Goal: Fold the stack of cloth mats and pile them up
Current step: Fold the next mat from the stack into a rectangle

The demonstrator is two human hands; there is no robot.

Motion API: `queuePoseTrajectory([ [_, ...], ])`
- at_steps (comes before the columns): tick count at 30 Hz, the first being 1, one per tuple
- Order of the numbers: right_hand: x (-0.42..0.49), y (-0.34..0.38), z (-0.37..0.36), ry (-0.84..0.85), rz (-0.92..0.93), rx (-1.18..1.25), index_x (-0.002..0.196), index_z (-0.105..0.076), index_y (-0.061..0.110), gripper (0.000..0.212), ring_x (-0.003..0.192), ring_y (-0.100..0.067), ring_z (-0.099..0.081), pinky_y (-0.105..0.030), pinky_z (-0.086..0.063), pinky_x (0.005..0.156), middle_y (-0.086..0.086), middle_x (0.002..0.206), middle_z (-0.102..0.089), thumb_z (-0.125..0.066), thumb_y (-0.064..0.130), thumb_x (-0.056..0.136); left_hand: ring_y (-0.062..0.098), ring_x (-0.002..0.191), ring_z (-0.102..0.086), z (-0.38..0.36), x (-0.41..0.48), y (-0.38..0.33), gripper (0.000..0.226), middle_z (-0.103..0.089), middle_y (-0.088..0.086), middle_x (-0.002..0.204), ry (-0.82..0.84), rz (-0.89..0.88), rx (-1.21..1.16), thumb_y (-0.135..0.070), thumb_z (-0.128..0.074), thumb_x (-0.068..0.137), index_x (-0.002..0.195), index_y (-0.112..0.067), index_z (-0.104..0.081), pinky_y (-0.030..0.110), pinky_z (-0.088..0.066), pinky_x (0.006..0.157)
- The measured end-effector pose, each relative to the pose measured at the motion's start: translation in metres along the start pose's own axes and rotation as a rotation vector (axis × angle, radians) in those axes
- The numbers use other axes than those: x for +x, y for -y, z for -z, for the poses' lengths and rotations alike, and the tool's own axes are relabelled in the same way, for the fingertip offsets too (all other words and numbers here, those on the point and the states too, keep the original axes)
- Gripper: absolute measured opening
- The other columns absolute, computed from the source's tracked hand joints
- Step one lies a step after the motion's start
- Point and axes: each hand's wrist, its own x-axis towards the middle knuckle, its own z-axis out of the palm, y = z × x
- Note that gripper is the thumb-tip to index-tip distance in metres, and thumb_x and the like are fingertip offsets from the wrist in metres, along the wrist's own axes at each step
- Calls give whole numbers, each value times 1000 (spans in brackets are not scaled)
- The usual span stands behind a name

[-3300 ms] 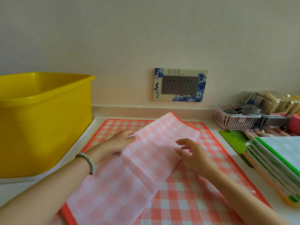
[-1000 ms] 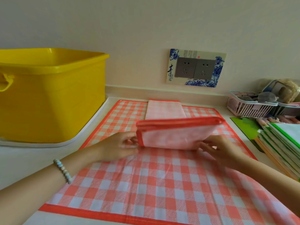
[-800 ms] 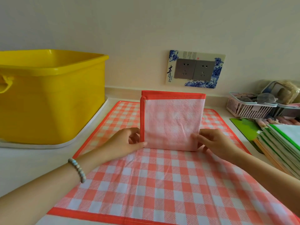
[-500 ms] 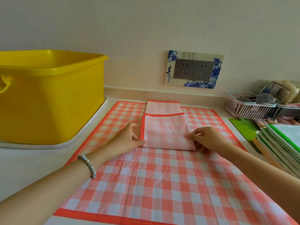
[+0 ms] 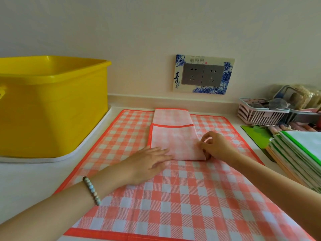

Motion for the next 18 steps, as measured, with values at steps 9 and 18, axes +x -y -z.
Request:
queuePoseTrajectory([
  [9, -63, 6, -28, 318, 610, -451, 149, -14, 34, 50, 140, 7, -1, -17, 7, 113, 20, 155, -8, -19, 44, 100, -11, 139, 8, -4, -3, 4, 67, -4, -32, 151, 14, -27, -24, -75, -3, 82, 144, -52, -13, 25, 5, 115],
  [18, -63, 0, -24, 443, 597, -498, 147, 6, 39, 55, 137, 12, 14, -12, 14, 108, 25, 152, 10, -13, 52, 97, -17, 134, 13, -6, -7, 8, 55, 3, -33, 151, 15, -27, 23, -70, -8, 88, 142, -58, -8, 23, 6, 113],
])
